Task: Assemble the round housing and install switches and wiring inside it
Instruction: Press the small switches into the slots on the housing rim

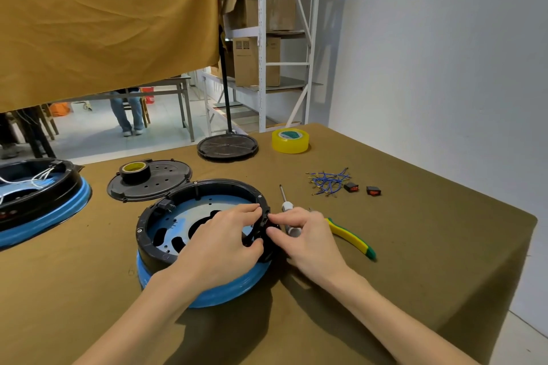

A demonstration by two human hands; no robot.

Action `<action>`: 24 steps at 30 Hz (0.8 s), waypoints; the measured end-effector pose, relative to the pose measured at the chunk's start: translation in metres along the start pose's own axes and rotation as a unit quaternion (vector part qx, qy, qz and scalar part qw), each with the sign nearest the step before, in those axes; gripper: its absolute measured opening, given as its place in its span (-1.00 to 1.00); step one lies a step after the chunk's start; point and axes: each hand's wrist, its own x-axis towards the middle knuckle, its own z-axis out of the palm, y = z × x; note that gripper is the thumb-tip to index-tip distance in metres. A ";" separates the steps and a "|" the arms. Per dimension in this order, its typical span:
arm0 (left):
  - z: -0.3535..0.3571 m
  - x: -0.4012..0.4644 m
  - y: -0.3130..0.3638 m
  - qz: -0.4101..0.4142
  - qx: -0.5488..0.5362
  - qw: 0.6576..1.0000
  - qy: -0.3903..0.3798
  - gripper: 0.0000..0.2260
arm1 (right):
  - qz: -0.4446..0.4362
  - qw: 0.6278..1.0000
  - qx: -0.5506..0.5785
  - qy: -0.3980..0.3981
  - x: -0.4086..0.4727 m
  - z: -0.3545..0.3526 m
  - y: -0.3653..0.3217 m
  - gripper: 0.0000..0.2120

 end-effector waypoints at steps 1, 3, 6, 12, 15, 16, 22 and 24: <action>-0.001 0.000 0.000 -0.002 -0.004 1.000 0.001 -0.46 | 0.004 1.000 0.009 -0.010 0.004 -0.005 0.001 -0.74; -0.001 0.000 0.001 -0.001 -0.012 1.000 0.003 -0.46 | 0.009 0.999 0.021 -0.024 0.007 -0.010 0.003 -0.78; 0.000 0.000 0.001 0.004 -0.014 1.000 0.005 -0.46 | -0.010 1.000 0.018 -0.010 0.005 -0.005 0.009 -0.84; 0.001 0.001 0.002 0.015 -0.001 1.000 0.004 -0.46 | -0.020 1.000 -0.012 0.001 0.005 0.000 0.008 -0.87; 0.000 0.001 0.002 0.014 -0.004 1.000 0.006 -0.47 | -0.016 0.999 -0.021 -0.019 0.007 -0.002 0.004 -0.86; 0.000 0.001 0.002 0.011 -0.007 1.000 0.007 -0.47 | -0.016 0.999 -0.029 -0.025 0.008 -0.003 0.003 -0.87; 0.002 0.001 0.000 0.008 -0.006 1.000 0.005 -0.46 | -0.005 1.000 -0.007 -0.003 0.001 0.003 0.010 -0.93; 0.001 0.001 0.001 0.004 -0.014 1.000 0.003 -0.48 | 0.003 1.000 -0.006 -0.007 0.001 0.004 0.010 -0.93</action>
